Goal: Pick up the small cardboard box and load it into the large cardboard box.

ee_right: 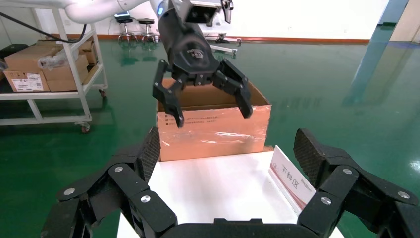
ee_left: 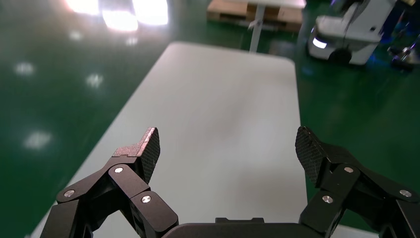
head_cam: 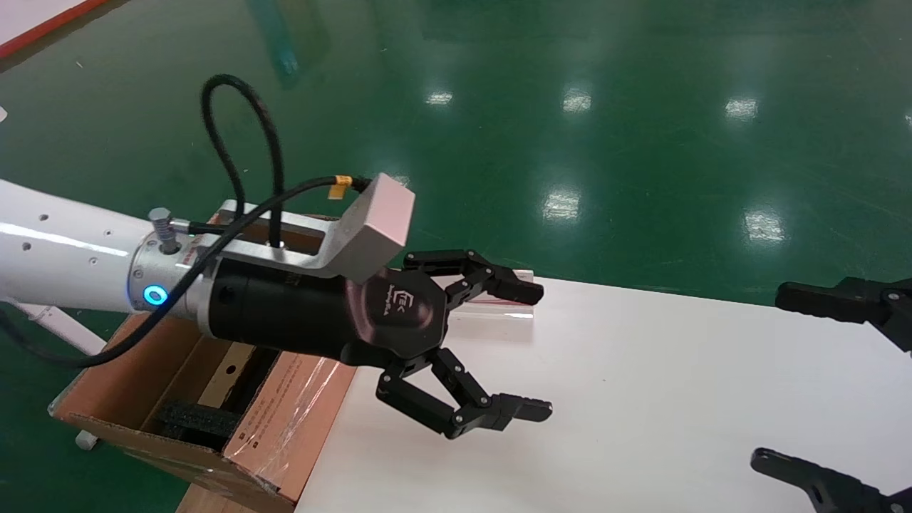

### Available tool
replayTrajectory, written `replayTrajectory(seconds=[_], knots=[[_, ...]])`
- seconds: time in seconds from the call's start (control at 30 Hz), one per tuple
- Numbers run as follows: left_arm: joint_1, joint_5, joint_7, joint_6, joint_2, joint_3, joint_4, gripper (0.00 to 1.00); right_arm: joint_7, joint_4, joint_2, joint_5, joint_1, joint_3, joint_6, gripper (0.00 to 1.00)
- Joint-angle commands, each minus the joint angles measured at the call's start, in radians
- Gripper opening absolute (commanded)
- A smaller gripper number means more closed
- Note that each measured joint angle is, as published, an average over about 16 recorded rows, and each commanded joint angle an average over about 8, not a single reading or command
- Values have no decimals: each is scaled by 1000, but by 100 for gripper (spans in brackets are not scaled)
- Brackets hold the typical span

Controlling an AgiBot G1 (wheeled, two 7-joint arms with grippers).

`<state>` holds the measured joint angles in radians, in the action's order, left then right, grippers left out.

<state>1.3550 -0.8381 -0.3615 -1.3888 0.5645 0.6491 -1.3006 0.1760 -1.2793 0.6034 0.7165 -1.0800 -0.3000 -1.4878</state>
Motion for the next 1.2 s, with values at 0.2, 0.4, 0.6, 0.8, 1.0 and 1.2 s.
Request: replayTrajectory(seconds=[0.2,0.4,0.6,0.8,1.0,1.2], knots=[[-155,59,96,-59,26,-204,9,100,0,0,0,0,0,0,0,100],[-269,103,165,-102,45,-355,16,100,0,0,0,0,0,-1,0,100],[-324,123,190,-122,53,-428,20,100,0,0,0,-1,0,-1,1,100],[-310,120,183,-118,52,-409,19,100,0,0,0,-1,0,-1,1,100],[-298,115,179,-113,50,-392,18,100,0,0,0,-1,0,-1,1,100],[-290,112,176,-110,48,-382,18,100,0,0,0,-1,0,-1,1,100]])
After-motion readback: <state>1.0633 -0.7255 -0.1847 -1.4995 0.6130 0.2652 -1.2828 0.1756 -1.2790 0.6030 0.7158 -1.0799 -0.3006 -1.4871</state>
